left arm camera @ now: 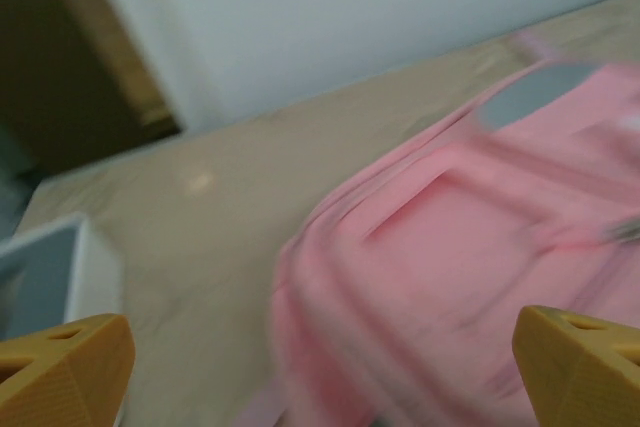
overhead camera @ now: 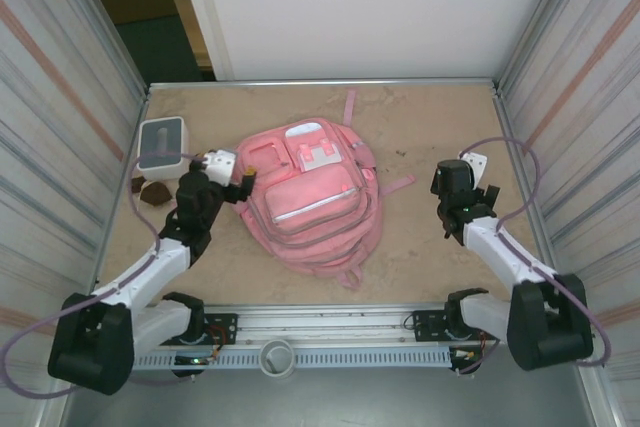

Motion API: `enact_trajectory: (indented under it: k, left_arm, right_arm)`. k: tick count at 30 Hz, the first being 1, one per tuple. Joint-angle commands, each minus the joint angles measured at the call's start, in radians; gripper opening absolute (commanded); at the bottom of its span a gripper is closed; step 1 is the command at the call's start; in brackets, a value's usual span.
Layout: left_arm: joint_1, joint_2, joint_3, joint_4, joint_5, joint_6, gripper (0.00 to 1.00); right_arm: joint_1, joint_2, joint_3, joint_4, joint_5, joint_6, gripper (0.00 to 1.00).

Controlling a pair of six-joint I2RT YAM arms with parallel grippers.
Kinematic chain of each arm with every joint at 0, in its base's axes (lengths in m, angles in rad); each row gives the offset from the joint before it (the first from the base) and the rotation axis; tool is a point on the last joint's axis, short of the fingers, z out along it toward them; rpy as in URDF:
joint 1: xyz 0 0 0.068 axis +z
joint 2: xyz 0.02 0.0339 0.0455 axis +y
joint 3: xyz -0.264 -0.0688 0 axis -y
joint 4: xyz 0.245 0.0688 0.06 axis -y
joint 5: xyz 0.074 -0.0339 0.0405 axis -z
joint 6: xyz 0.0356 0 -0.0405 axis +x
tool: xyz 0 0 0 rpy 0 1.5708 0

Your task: Pack books, pencil case, and school supplies into a backpack

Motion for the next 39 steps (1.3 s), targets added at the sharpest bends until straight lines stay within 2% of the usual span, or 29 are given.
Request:
enact_trajectory:
  k: [1,6,8,11,14,16,18,19,20,25,31,34,36,37,39]
  left_arm:
    - [0.077,0.075,-0.046,0.131,-0.079,-0.065,0.97]
    - [0.127,0.227,-0.048,0.245,-0.063,-0.073,0.99]
    - [0.156,0.283,-0.050,0.307,-0.007,-0.109,0.99]
    - [0.194,0.370,-0.051,0.384,0.055,-0.141,0.99]
    - [0.191,0.474,-0.052,0.508,0.085,-0.109,0.99]
    - [0.193,0.439,-0.005,0.348,0.107,-0.118,0.99]
    - [0.198,0.468,-0.004,0.399,0.108,-0.111,0.99]
    - [0.197,0.455,0.005,0.358,0.106,-0.120,0.99]
    - [0.200,0.447,0.007,0.333,0.112,-0.123,0.99]
    - [0.200,0.454,0.005,0.351,0.095,-0.126,0.99]
    - [0.200,0.450,0.005,0.345,0.095,-0.126,0.99]
    - [0.199,0.451,0.007,0.344,0.095,-0.126,0.99]
    - [0.199,0.451,0.007,0.343,0.095,-0.126,0.99]
    - [0.199,0.451,0.007,0.343,0.095,-0.128,0.99]
    - [0.200,0.451,0.007,0.342,0.095,-0.128,0.99]
  right_arm:
    - [-0.035,0.083,-0.067,0.313,-0.012,-0.111,0.99]
    - [-0.082,0.122,-0.130,0.507,-0.154,-0.146,0.99]
    - [-0.112,0.122,-0.176,0.631,-0.219,-0.151,0.99]
    - [-0.146,0.141,-0.183,0.681,-0.289,-0.147,0.99]
    - [-0.156,0.159,-0.184,0.717,-0.329,-0.145,0.99]
    - [-0.179,0.196,-0.191,0.766,-0.380,-0.118,0.99]
    - [-0.198,0.264,-0.199,0.851,-0.415,-0.107,0.99]
    - [-0.201,0.292,-0.185,0.864,-0.424,-0.115,0.99]
    - [-0.201,0.285,-0.152,0.768,-0.435,-0.111,0.99]
    - [-0.183,0.337,-0.045,0.643,-0.439,-0.139,0.99]
    - [-0.183,0.341,-0.074,0.698,-0.507,-0.165,0.99]
    - [-0.196,0.393,-0.138,0.877,-0.542,-0.174,0.99]
    - [-0.199,0.367,-0.119,0.793,-0.551,-0.164,0.99]
    - [-0.198,0.379,-0.127,0.833,-0.549,-0.170,0.99]
    - [-0.199,0.366,-0.124,0.802,-0.552,-0.166,0.99]
